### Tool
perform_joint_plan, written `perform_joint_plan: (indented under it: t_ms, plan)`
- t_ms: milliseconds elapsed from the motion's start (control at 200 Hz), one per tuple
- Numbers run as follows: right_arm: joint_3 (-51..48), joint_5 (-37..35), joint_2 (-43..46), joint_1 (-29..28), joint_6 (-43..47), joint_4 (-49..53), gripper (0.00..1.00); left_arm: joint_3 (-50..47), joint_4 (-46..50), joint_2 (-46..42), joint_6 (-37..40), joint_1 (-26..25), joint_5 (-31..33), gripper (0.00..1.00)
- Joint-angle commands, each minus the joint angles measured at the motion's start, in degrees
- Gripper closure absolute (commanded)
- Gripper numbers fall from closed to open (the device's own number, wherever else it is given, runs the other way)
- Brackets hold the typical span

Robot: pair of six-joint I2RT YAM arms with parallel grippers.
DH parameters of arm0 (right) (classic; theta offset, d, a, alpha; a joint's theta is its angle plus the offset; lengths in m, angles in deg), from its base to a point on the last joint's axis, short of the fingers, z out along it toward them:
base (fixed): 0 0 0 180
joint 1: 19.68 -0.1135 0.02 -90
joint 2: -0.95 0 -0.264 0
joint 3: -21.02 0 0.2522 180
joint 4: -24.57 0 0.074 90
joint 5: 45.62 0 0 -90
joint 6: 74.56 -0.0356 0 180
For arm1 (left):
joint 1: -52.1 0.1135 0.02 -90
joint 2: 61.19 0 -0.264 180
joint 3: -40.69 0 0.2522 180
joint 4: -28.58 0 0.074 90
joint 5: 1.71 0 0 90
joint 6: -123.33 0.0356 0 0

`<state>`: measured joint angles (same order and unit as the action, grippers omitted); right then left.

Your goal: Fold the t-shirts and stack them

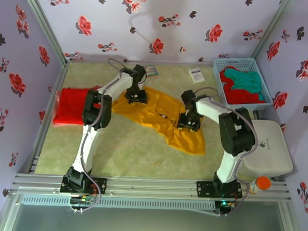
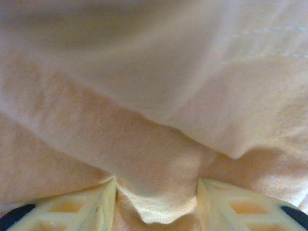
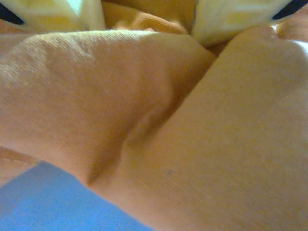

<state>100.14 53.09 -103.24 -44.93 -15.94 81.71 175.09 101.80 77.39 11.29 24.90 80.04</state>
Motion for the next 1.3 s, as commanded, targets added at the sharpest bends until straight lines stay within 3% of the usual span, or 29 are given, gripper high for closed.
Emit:
perform_joint_plan:
  t_ms: [0, 355, 495, 555, 680, 845, 1035, 1295]
  plan:
    - [-5.61, 5.63, 3.79, -5.62, -6.6, -0.96, 0.51, 3.68, 3.86, 3.21, 2.72, -3.1, -3.09, 0.53]
    - [-10.23, 3.58, 8.04, -29.31, -32.41, -15.82, 0.5, 27.55, 11.02, 15.58, 6.44, -5.23, -5.42, 0.53]
    - [-7.09, -0.6, 7.88, -34.01, -36.07, -14.57, 0.49, 27.61, 9.02, 14.89, 4.82, -5.4, -6.41, 0.54]
    - [-5.45, -3.7, 9.17, -34.33, -35.22, -11.09, 0.47, 26.85, 8.77, 14.25, 4.53, -5.49, -7.3, 0.54]
    - [-0.1, -12.43, 14.41, -33.87, -30.05, -1.84, 0.34, 25.01, 9.19, 10.73, 5.17, -5.36, -7.74, 0.54]
    - [8.86, -23.83, 16.4, -31.54, -19.94, 6.55, 0.28, 16.83, 3.48, -2.46, 3.3, -3.28, -7.33, 0.53]
    - [14.56, -23.47, 14.15, -24.92, -9.72, 2.14, 0.32, 6.37, -0.38, -17.12, 1.59, -1.18, -2.42, 0.5]
    - [31.48, -27.43, -0.78, -20.14, 1.93, 5.11, 0.26, -26.01, -11.41, -38.9, -2.75, 2.22, 1.39, 0.48]
